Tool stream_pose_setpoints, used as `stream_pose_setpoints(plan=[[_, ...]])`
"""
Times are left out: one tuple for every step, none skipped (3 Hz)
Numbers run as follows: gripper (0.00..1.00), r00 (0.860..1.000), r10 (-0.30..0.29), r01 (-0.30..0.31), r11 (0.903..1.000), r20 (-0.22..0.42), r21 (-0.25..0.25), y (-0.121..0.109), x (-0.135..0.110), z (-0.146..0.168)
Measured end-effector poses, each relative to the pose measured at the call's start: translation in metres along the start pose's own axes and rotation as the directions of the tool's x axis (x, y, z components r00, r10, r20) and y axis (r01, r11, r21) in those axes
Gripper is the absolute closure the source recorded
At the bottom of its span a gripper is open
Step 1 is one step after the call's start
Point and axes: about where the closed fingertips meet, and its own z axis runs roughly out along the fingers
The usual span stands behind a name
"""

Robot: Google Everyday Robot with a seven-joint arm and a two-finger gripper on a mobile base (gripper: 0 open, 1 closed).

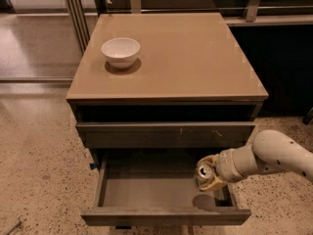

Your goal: Place 7up can into middle drawer

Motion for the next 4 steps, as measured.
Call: stream_pose_setpoints(plan=[[1.00,0.999,0.017,-0.020,0.9952,0.030,0.095,-0.013,0.015,0.034],[1.00,0.997,0.038,-0.047,0.9885,0.062,0.144,-0.025,0.028,0.057],[1.00,0.993,0.086,-0.098,0.9832,0.087,0.154,-0.031,0.043,0.075],[1.00,0.988,0.118,-0.133,0.9790,0.101,0.154,-0.035,0.053,0.086]])
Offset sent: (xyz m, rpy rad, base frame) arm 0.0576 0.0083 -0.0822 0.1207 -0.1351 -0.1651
